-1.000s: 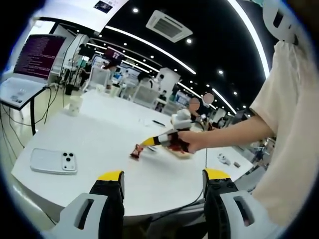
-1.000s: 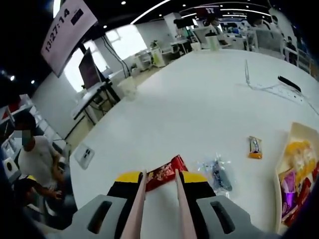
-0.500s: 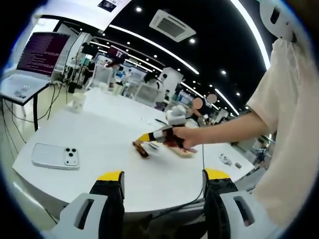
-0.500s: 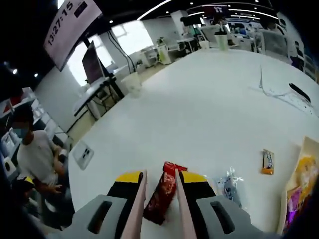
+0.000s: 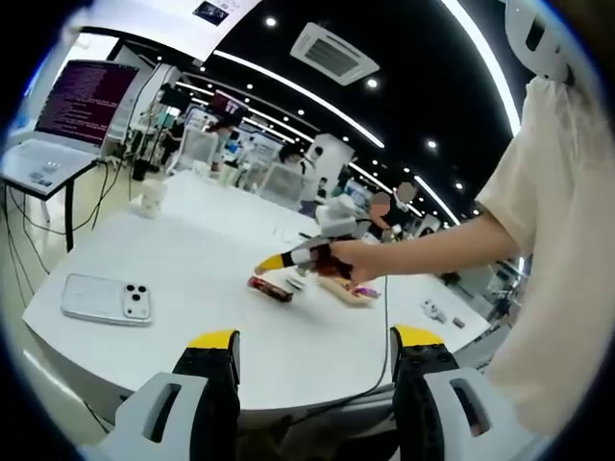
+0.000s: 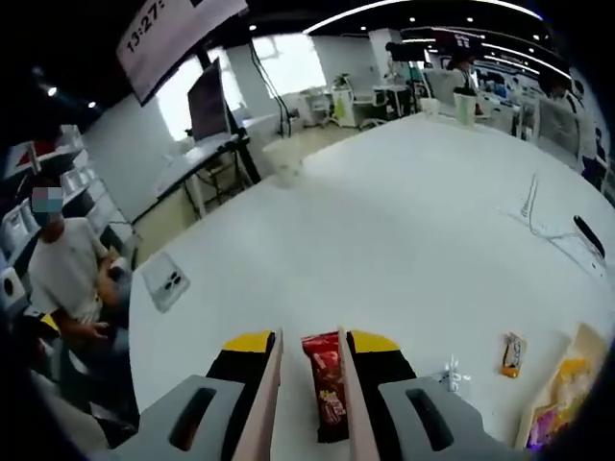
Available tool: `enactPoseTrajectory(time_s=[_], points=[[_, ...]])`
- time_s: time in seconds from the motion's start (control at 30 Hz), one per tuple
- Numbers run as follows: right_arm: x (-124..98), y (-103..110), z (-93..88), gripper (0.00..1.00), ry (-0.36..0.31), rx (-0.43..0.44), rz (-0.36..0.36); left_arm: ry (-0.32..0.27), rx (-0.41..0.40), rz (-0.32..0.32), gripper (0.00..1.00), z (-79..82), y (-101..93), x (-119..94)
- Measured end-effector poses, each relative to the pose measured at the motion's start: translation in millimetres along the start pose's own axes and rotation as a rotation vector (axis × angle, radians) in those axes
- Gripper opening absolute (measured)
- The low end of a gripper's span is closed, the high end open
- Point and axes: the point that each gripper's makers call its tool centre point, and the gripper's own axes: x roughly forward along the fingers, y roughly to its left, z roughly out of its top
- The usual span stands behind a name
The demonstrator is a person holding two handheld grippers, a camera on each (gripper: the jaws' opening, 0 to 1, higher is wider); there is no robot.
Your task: Place the target food into the container with the food tongs after gripping and lifting it, then release it inside without dropping or visibly crushing the food.
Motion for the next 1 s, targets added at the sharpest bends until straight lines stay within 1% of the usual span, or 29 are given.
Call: enactPoseTrajectory(time_s=[0.17,0.27,0.57,0.7,0.77,0.97,1.0], points=[[-7,-10,-8.3,0.29,0.032,-0.067,-0.018,0.000,-0.007,0.004,0.63,-3.5,1.0,-3],[-10,-8,-14.1,0.29,0.047,-0.089,-0.024,0.012,-0.014,0.000,0.63,-9.2,0.0,-1],[-15,-3,-33.4,0.29,0.094,-0.152,-0.028,0.023,-0.014,-0.019,0.63,-12.4,-9.0,7],[-13,-10,-38.5,0.29,0.110,-0.186,-0.049,0.027,-0.013,-0.025,0.63,-14.1,-10.0,8],[-12,-14,-39.7,0.29,0.116,-0.224,-0.063,0.026,-0.015,-0.023,0.63,-13.9,-10.3,8],[-6,-14,-45.2,0.29,0.131,-0.233,-0.053,0.023,-0.020,-0.011,0.63,-13.5,-7.5,4],[-6,-11,-46.3,0.29,0.132,-0.227,-0.053,0.022,-0.020,-0.010,0.63,-13.4,-7.3,4]])
